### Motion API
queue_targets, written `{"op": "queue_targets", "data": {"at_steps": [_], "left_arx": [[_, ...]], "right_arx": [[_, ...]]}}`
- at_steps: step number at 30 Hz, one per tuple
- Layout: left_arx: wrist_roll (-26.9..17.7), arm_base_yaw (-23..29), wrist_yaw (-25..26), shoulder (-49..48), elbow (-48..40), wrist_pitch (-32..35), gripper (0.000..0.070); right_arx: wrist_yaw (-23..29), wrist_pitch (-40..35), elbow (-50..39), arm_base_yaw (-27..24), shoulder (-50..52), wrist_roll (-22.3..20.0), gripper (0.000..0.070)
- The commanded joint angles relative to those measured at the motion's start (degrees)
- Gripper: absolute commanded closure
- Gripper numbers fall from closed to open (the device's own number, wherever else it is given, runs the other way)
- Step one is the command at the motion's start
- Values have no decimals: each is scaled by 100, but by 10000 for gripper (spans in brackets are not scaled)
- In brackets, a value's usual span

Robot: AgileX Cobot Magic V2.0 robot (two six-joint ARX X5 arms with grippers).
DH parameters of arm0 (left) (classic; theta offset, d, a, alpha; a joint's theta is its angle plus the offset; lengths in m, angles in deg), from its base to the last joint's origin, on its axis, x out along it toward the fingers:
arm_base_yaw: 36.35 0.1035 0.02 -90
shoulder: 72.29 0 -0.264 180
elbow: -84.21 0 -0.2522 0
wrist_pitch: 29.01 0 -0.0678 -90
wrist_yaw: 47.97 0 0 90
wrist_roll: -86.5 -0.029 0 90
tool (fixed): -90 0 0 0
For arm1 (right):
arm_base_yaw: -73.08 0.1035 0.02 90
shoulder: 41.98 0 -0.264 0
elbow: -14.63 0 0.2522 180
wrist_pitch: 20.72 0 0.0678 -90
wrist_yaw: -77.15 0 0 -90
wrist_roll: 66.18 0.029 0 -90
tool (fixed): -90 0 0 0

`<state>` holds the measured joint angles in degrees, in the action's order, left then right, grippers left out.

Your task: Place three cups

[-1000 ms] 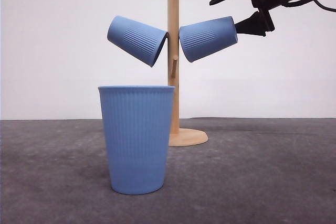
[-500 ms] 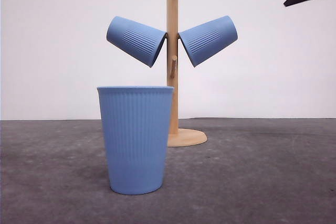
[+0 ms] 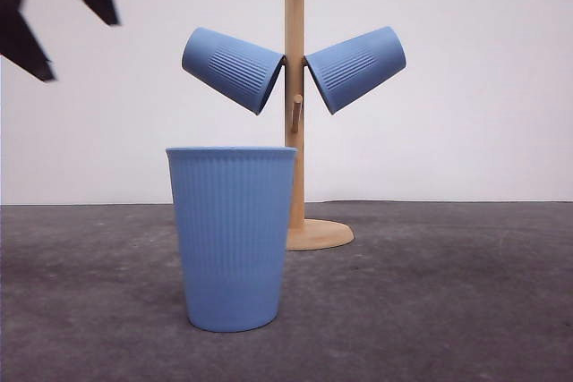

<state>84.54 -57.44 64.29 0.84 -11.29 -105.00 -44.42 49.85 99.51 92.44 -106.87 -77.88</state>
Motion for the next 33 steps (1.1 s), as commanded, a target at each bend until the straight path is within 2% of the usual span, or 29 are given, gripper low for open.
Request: {"op": "queue_targets", "data": {"at_steps": [1,7,15,16,17,22,23,30,33], "left_arx": [[-80,-160,12,163,44,191,191],[10,-729,-127,708,44,651,191],[113,-1342,-886,1621,44,1047,207],[114,-1381,-962,1732,44,1117,230],[116,-1412,-1054,1825,44,1175,283],[98,-1494,-1283,2159,44,1357,656],[46,-1494,-1288,2172,44,1363,689],[-407,-1421,-1265,2171,57,1224,700],[-603,-1311,-985,2167,57,994,700]], "right_arx": [[125,-224,-312,212,86,411,158],[188,-939,-1329,678,400,1012,158],[442,-1104,-1553,1029,394,1118,158],[461,-1112,-1553,1045,394,1123,158],[461,-1110,-1553,1051,394,1126,158],[465,-1104,-1553,1097,394,1129,158],[467,-1095,-1553,1097,394,1126,158],[631,-878,-1553,1093,394,861,157],[658,-843,-1553,1083,394,779,157]]}}
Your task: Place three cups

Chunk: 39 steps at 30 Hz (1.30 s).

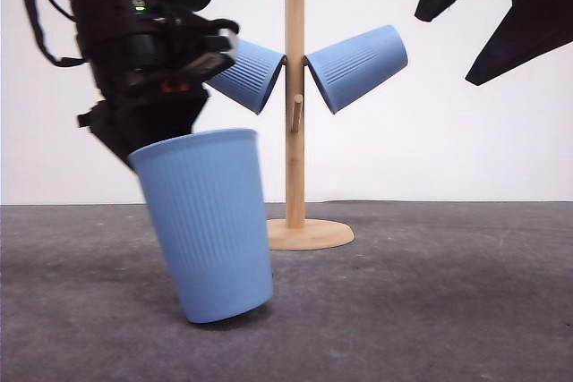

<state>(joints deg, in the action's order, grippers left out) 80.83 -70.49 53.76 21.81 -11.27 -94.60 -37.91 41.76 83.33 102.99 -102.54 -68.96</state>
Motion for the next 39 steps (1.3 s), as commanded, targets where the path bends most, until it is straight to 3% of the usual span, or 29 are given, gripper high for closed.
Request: {"op": "queue_targets", "data": {"at_steps": [1,9,15,22,25,31,39], "left_arx": [[-297,29,242,65,55,-113,700],[-1075,396,2794,-24,66,-350,700],[-1904,546,3979,-24,90,-943,700],[-3023,644,4753,-24,95,-1859,700],[-3515,644,5370,-24,117,-2157,700],[-3567,572,5801,-24,546,-2289,700],[-3316,500,5579,-24,1314,-2333,700]], "right_arx": [[7,-37,66,26,-39,-118,157],[-98,-53,66,24,-42,-262,157],[-769,-46,66,24,-46,-621,157],[-2317,80,66,25,-50,-1033,156],[-2777,138,66,35,-87,-1128,156],[-2942,117,66,42,-250,-1122,156],[-3945,-39,66,78,-566,-1142,156]]}}
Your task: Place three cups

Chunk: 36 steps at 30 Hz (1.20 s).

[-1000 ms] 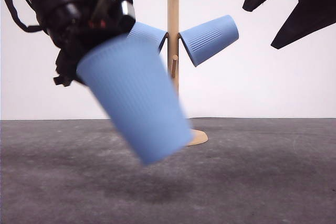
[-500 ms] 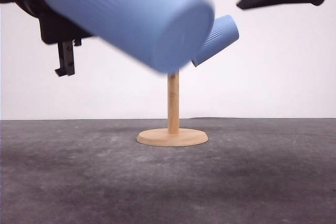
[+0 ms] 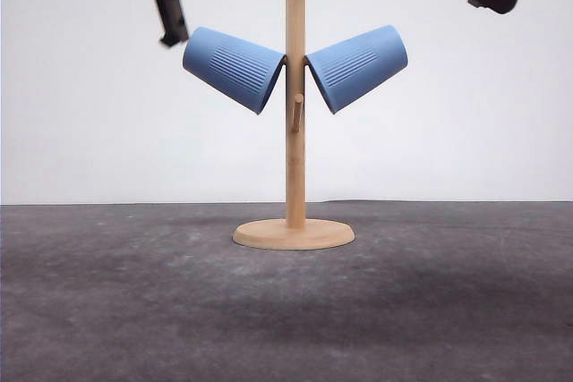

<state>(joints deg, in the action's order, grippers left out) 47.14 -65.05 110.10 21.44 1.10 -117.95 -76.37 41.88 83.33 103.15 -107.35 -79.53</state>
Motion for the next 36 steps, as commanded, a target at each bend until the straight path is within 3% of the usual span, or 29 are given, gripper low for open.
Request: {"op": "queue_targets", "data": {"at_steps": [1,5,23,24,27,30,36], "left_arx": [[76,-60,-106,13,98,14,700],[110,-90,-149,15,116,8,700],[124,-512,265,15,127,197,700],[125,-512,265,15,127,200,700],[136,-509,262,15,138,178,700],[137,-460,251,15,160,141,699],[197,-227,-211,15,309,-106,498]], "right_arx": [[-218,-86,66,82,-109,-88,156],[-549,-342,66,150,-162,-79,155],[-239,-502,66,559,-353,-66,164],[-239,-513,66,559,-353,-66,179],[-241,-495,66,559,-353,-66,331],[-248,-441,66,545,-353,-74,372],[-245,-81,66,403,-353,-57,374]]}}
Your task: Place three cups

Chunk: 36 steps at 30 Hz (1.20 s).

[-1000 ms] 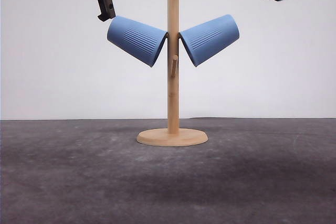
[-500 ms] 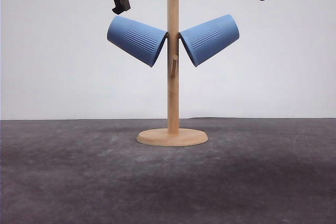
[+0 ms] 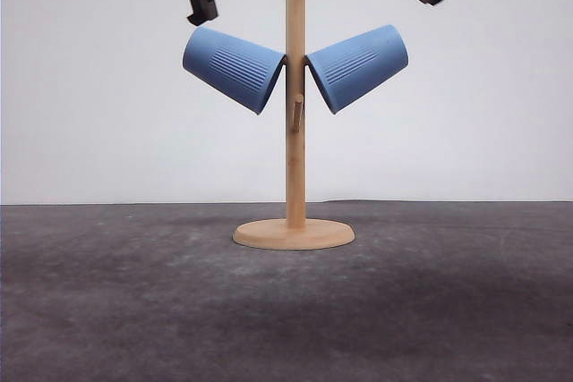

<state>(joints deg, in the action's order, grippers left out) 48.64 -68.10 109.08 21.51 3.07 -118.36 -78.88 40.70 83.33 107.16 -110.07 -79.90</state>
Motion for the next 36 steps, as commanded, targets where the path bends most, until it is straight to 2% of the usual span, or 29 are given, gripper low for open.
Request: {"op": "queue_targets", "data": {"at_steps": [1,6,12,17,21,25,30,36], "left_arx": [[58,156,-256,9,179,-161,476],[159,564,-569,9,498,-316,464],[831,1091,-943,9,1029,-105,465],[1603,1283,-2183,9,1581,196,465],[2259,1362,-3293,9,1955,464,465],[2586,1391,-3959,9,2137,693,464],[2659,1391,-4155,7,2146,788,465],[2657,1391,-4182,7,2146,795,465]], "right_arx": [[23,133,66,-67,-82,-20,374],[72,377,66,-493,-82,67,375],[897,222,66,-1016,-96,838,405],[1156,-340,63,-1201,-369,1575,418],[1147,-934,63,-1303,-815,2079,417],[1067,-1489,63,-1484,-1341,2450,417],[413,-2582,63,-1622,-1966,3191,417],[231,-3785,63,-1628,-2546,4115,417]]}}
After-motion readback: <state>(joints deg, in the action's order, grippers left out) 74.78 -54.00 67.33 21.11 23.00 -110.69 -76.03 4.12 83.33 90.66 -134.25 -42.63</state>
